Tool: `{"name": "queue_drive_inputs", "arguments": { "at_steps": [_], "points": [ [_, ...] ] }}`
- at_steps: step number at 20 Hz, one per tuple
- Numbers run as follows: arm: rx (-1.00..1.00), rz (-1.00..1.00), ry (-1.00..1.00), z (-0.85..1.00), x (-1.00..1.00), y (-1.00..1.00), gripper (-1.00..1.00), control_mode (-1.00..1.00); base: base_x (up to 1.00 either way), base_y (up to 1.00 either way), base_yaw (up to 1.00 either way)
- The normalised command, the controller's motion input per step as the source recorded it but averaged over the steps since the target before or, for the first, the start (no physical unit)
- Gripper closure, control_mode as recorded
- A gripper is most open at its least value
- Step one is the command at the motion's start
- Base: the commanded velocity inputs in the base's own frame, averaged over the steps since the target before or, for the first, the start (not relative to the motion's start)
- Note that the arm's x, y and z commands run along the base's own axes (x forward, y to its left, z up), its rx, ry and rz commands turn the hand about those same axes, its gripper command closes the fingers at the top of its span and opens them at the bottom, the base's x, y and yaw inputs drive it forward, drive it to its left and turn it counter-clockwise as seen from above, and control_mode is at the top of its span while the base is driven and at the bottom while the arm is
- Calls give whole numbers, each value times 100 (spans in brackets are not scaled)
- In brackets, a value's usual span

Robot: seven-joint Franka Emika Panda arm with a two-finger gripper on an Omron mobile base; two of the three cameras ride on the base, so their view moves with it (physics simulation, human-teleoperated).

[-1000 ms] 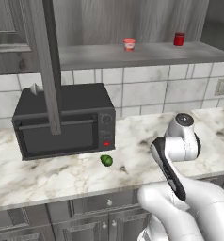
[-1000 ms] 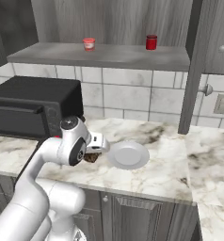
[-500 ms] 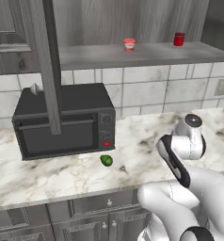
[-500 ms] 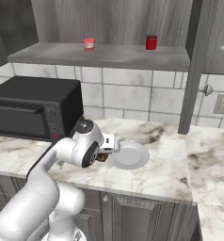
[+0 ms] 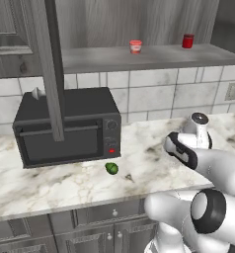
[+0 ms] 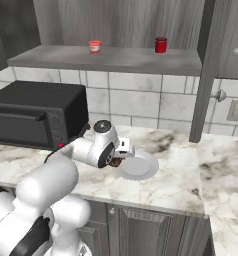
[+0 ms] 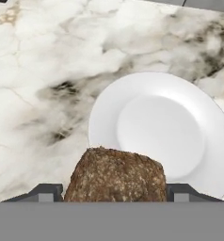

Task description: Pick the avocado and bread from the counter and place them on the plate. Then pick the jam from the cabinet and place it next to the plate. Lastly close the cabinet door.

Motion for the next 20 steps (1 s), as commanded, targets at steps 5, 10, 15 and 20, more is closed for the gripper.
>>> {"name": "queue_drive_inputs", "arguments": {
  "at_steps": [5, 10, 15, 20],
  "points": [
    [0, 0, 19, 0, 44, -18, 100, -100, 0, 0, 0],
    [0, 0, 17, -9, 30, -21, 100, -100, 0, 0, 0],
    [1, 0, 6, -20, 23, -17, 100, -100, 0, 0, 0],
    [0, 0, 0, -24, 12, -6, 100, -100, 0, 0, 0]
  ]
}}
